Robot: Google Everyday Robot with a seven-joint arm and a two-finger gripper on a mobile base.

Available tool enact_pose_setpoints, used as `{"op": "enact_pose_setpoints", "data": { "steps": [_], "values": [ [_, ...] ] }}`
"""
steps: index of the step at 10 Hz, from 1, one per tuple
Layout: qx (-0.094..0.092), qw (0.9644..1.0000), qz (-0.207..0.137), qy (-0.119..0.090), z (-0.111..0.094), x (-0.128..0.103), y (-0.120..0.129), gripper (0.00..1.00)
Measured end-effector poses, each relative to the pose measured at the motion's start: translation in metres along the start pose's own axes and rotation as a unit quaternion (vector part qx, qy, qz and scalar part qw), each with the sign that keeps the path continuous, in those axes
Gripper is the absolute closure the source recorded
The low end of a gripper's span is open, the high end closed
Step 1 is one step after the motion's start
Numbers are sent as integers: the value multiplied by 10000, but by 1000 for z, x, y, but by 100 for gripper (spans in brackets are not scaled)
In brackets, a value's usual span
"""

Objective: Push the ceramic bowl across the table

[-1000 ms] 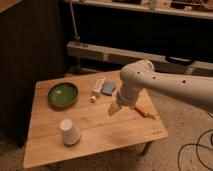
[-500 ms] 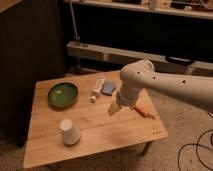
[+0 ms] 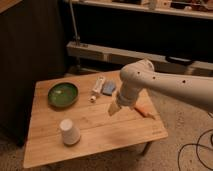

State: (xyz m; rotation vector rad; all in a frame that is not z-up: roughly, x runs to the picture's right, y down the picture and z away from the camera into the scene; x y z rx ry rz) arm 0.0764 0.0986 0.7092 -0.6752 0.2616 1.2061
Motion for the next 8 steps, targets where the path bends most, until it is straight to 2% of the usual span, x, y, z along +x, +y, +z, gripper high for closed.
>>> {"op": "enact_pose_setpoints", "data": {
  "steps": [3,5,6,7,8],
  "values": [
    [3,10000,5,1,0,0,0,30],
    [31,9997,-107,-197,-7,-12,-1,30],
    [49,9991,-247,-351,-13,-27,-1,30],
    [32,9971,-476,-595,-23,-60,3,30],
    [9,9957,-586,-713,-27,-82,8,30]
  ]
}}
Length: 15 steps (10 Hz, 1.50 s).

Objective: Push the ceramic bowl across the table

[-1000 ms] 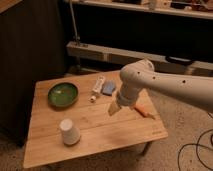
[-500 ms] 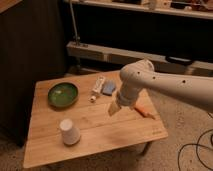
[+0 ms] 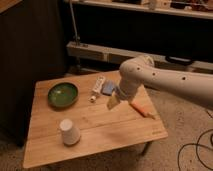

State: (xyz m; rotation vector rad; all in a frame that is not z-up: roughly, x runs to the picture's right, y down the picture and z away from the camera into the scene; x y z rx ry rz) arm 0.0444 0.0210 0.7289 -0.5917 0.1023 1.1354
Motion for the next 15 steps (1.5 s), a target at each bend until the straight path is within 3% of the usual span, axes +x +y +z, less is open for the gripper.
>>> {"op": "enact_pose_setpoints", "data": {
  "steps": [2,4,5,8,13,15],
  "values": [
    [9,9991,-327,-271,6,-61,12,35],
    [-48,9965,-572,-616,9,-106,27,52],
    [-121,9932,-731,-898,7,-132,38,67],
    [-281,9873,-943,-1244,-2,-148,54,82],
    [-292,9867,-952,-1281,-1,-147,53,82],
    [-517,9775,-1126,-1707,10,-147,50,82]
  ]
}}
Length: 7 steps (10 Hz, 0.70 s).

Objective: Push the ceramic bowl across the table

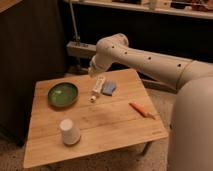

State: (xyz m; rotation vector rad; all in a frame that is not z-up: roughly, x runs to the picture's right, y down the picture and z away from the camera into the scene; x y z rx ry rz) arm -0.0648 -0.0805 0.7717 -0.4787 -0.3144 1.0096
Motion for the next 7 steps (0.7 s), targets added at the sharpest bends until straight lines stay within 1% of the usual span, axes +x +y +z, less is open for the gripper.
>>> {"op": "enact_pose_setpoints", "data": {
  "steps": [1,2,3,4,5,6,7],
  "values": [
    [-70,9999,-39,-124,2,2,-2,82],
    [-243,9995,-123,-170,8,-1,4,82],
    [-440,9987,-237,-106,16,-4,16,82],
    [-686,9969,-382,10,29,-10,36,82],
    [-883,9948,-488,143,40,-17,51,82],
    [-1083,9917,-611,323,50,-28,64,82],
    [-1313,9865,-753,624,62,-35,72,82]
  ]
}}
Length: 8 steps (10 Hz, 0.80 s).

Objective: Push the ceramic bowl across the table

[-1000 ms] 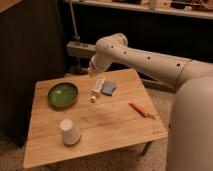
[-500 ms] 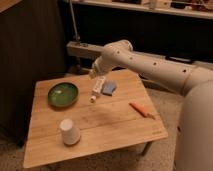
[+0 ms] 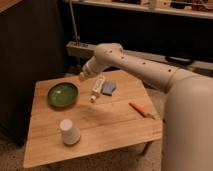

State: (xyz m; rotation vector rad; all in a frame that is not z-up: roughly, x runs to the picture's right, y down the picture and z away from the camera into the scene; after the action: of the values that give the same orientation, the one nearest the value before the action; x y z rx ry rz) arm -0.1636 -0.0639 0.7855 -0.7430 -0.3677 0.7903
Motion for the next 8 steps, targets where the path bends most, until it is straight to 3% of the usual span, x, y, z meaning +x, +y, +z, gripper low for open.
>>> {"op": "enact_pose_setpoints", "data": {
  "steps": [4,7,8],
  "values": [
    [-372,9976,-138,566,29,9,16,82],
    [-486,9964,-291,634,57,29,40,82],
    [-392,9967,-356,610,64,31,44,82]
  ]
}}
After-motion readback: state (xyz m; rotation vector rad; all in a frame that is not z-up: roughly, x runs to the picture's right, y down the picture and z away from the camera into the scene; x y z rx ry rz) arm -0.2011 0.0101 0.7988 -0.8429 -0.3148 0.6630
